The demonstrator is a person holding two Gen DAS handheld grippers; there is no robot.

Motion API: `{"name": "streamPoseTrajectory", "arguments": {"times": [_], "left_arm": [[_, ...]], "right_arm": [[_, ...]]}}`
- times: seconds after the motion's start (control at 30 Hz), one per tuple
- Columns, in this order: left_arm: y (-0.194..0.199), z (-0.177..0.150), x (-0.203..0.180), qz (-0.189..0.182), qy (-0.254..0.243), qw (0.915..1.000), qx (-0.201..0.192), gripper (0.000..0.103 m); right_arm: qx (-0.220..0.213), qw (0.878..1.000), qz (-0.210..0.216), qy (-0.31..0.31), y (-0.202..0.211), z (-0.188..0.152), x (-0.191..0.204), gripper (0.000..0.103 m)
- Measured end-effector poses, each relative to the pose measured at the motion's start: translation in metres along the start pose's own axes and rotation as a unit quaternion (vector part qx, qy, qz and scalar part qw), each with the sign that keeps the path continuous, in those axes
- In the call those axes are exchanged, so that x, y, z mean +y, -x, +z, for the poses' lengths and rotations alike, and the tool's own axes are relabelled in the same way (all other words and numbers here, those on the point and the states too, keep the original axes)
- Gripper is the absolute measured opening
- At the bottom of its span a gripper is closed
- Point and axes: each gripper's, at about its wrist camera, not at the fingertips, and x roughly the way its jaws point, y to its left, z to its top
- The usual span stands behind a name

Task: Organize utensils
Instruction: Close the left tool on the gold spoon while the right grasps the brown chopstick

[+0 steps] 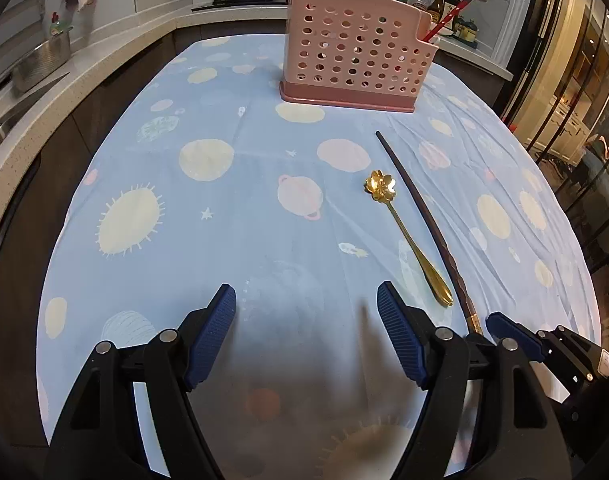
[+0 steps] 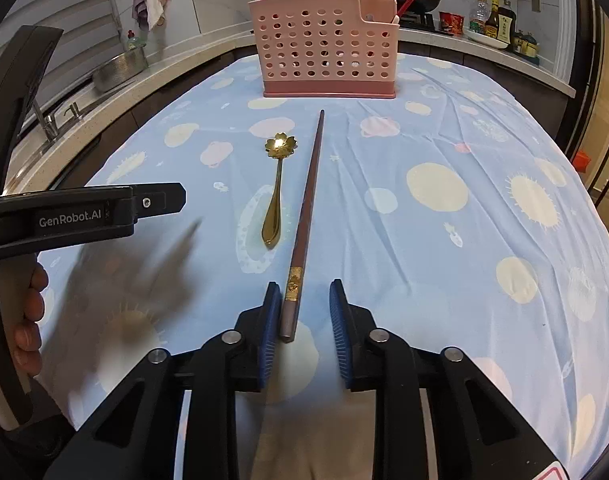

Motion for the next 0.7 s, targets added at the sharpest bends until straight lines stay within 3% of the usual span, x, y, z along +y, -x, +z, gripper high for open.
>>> {"name": "streamPoseTrajectory", "arguments": {"times": [0.07,0.1,0.47,0.7], "left_arm": [[0.000,-0.001,-0.003,-0.002,-0.003,1.0000,0.001,0.069],[0.001,-0.002,-0.005,-0.003,-0.005,1.0000,0.001,0.069],[0.000,-0.005,-0.033,-0.034,-0.025,0.9991,0.005,0.072],[-0.020,0.005,-0.062,-0.048,-0.047,0.9977,0.012,0.073]], "right_arm": [[-0.001,1.000,0.000,-0.007,0.001,-0.001,-0.006,0.008],[-0.002,1.000,0.000,-0.010,0.002,-0.002,-0.009,0.007],[-0.017,0.999,-0.005,-0.050,0.019,-0.007,-0.036,0.007],[-0.029,0.997,-0.011,-0.069,0.031,-0.004,-0.053,0.007]]}}
